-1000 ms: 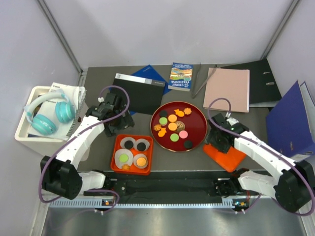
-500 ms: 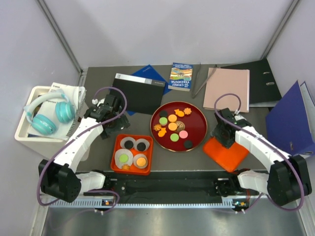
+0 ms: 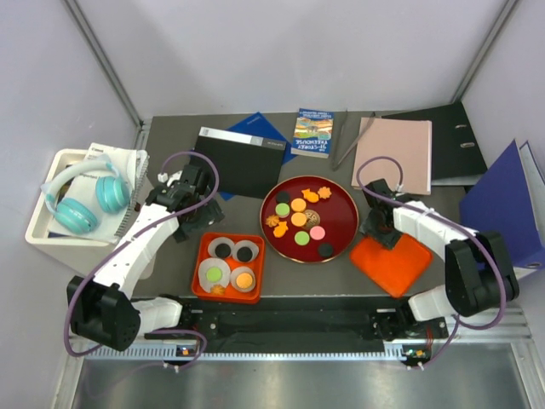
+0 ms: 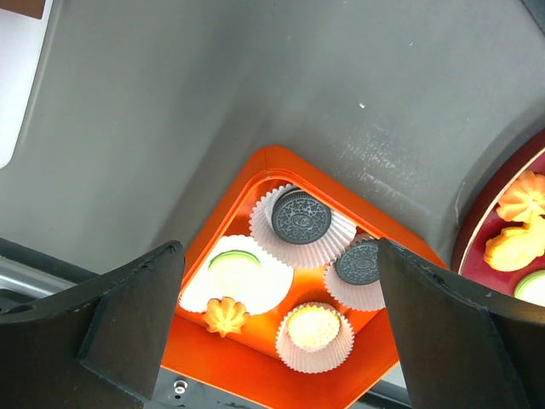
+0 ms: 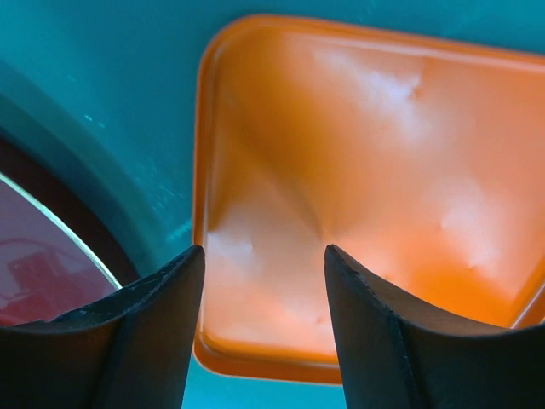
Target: Pack the cookies
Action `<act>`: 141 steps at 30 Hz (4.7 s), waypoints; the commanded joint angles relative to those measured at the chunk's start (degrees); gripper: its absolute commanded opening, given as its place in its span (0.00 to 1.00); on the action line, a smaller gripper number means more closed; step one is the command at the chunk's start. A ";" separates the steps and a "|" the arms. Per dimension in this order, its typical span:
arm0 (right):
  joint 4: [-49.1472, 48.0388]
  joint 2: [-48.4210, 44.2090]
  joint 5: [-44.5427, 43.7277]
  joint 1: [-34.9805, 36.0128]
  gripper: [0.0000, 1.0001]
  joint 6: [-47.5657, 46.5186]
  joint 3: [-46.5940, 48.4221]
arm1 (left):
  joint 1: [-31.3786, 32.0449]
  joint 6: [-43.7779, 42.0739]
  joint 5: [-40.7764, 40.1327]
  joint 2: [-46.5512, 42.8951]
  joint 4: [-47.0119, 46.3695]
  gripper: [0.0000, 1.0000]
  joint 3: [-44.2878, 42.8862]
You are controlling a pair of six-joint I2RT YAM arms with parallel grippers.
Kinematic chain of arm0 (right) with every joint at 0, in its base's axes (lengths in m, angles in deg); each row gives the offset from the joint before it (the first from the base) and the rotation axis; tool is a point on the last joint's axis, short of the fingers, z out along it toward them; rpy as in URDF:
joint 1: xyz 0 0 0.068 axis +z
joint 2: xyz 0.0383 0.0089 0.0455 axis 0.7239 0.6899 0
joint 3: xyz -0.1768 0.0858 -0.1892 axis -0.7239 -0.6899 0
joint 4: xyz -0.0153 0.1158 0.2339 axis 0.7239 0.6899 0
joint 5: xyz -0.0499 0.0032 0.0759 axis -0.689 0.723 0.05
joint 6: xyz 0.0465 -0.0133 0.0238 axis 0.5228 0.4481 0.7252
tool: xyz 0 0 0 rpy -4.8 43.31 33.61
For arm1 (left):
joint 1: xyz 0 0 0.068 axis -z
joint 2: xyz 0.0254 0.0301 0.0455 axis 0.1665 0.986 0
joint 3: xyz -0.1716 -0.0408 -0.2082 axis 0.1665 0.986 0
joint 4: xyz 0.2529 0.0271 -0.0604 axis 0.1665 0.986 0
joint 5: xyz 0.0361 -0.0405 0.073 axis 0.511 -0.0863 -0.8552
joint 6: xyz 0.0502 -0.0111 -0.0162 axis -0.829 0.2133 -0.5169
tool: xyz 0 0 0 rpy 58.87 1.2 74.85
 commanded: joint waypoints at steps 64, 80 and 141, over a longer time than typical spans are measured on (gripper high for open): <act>12.66 1.53 16.05 0.17 0.00 -5.52 47.05 | 14.61 -6.11 16.50 -1.79 -32.41 0.97 -7.25; 18.99 18.43 19.65 5.36 0.00 -5.79 67.27 | 45.56 -20.60 -12.06 7.17 -47.00 0.99 -3.74; 22.33 5.69 24.84 8.61 0.67 -11.15 66.15 | 48.56 -24.48 -23.58 13.59 -72.33 0.00 -0.21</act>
